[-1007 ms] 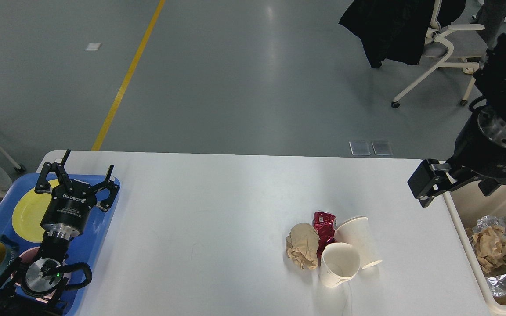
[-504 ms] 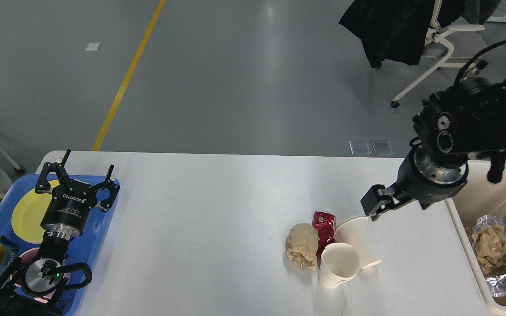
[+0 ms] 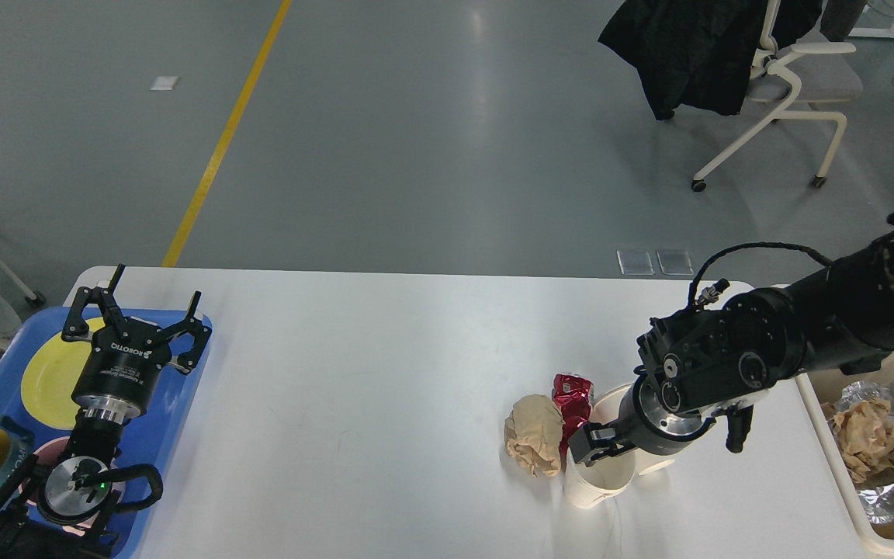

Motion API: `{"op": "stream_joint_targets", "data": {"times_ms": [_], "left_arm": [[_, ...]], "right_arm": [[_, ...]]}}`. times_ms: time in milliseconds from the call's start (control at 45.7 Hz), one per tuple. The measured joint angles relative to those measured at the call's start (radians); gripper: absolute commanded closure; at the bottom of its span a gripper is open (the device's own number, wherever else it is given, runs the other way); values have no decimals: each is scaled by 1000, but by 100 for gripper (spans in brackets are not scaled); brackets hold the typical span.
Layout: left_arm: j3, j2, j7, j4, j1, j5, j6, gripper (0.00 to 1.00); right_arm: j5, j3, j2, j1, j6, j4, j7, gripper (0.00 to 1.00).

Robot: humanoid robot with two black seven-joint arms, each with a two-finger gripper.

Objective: Tidy desktop
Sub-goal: 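Grasp the nearer white paper cup with the right gripper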

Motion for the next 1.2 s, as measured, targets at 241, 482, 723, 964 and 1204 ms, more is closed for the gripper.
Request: {"op": "stream_joint_targets", "data": {"times_ms": [241,482,723,964,1204], "left_arm": [[0,0,0,0,0,0,0,4],[0,0,0,0,0,0,0,4],[0,0,0,0,0,0,0,4],[0,0,0,0,0,0,0,4],[0,0,0,0,0,0,0,4]], "right_arm": [[-10,5,23,-74,-41,-48,-1,21],[4,-2,28,-123,-46,-98,-2,100],[1,-5,22,-122,-38,-87,-15,100],[2,-4,21,-118,-38,-88,-23,100],[6,-4,19,-119,-34,-88,-25,100]]}}
